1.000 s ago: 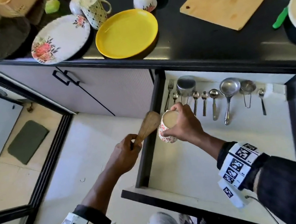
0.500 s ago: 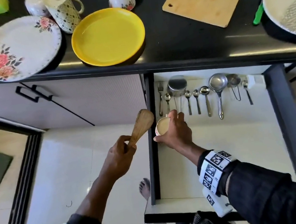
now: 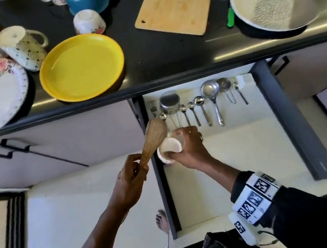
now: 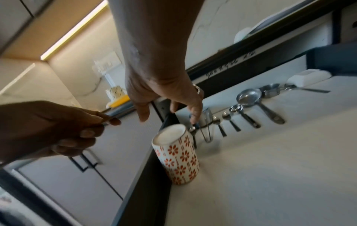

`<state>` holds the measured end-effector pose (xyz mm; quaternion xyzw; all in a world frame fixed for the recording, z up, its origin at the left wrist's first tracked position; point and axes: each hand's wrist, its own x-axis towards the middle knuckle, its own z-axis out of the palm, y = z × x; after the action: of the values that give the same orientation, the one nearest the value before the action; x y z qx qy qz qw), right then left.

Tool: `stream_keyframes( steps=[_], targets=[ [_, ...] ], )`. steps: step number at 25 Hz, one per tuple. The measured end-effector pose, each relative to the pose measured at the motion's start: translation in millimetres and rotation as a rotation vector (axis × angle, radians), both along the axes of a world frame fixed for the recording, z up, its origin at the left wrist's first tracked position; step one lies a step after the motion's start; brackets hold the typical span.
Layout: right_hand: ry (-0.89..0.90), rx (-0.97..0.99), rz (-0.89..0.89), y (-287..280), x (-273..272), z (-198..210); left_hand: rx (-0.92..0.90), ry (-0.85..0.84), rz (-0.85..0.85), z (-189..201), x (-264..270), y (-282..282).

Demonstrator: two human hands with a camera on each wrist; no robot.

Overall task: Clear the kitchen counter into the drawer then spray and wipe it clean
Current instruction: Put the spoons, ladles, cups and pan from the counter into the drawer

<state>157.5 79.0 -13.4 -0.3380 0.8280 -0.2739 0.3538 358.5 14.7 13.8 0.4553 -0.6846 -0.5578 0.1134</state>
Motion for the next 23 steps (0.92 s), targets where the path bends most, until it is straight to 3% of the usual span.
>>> stream_keyframes(
  steps=[3,4,5,9,11,13,16,23],
  targets=[
    [-0.681,-0.208,-0.237,28,-35,35,0.019,0.158,-0.165,15,-56,9],
    [-0.819,-0.25,-0.285,37,-50,42,0.017,0.186,-0.23,18,-79,15],
    [-0.822,-0.275,-0.306,46,-63,47,-0.002,0.176,-0.299,20,-101,20],
    [-0.629,-0.278,-0.37,85,-135,43,-0.098,-0.099,-0.623,12,-184,44],
    [-0.553,-0.173,-0.352,106,-189,25,-0.117,-0.233,-0.733,-2,-211,55],
    [-0.33,0.037,-0.286,128,-244,1,-0.107,-0.328,-0.802,-21,-231,64],
    [0.003,0.319,-0.164,150,-291,-32,-0.068,-0.401,-0.816,-44,-251,72],
    [0.24,0.257,-0.206,144,-308,-67,-0.038,-0.466,-0.772,-64,-286,81]
  ],
)
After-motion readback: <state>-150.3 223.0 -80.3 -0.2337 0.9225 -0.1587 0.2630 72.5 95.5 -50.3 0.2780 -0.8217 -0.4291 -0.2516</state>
